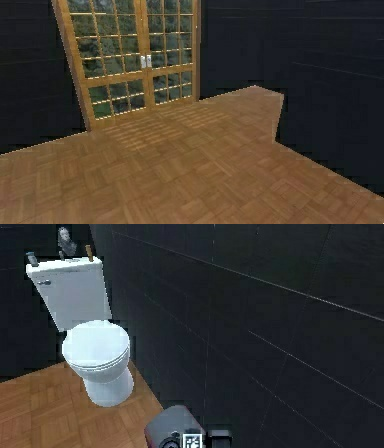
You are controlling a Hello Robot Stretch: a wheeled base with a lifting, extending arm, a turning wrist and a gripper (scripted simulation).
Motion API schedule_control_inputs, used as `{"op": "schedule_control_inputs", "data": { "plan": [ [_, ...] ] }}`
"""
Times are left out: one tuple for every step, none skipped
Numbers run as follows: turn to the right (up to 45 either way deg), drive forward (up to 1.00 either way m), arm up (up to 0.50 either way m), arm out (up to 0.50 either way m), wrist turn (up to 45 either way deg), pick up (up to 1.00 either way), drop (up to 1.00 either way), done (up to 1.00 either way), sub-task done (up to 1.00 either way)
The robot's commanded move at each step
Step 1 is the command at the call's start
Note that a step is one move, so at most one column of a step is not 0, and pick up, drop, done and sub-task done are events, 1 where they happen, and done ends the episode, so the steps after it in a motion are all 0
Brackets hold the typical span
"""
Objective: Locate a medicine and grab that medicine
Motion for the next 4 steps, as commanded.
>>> {"op": "schedule_control_inputs", "data": {
  "plan": [
    [0.0,0.0,0.0,0.0,45.0,0.0,0.0,0.0,0.0],
    [0.0,0.0,0.0,0.0,45.0,0.0,0.0,0.0,0.0],
    [0.0,0.0,0.0,0.0,3.0,0.0,0.0,0.0,0.0],
    [0.0,0.0,-0.3,0.0,0.0,0.0,0.0,0.0,0.0]
  ]
}}
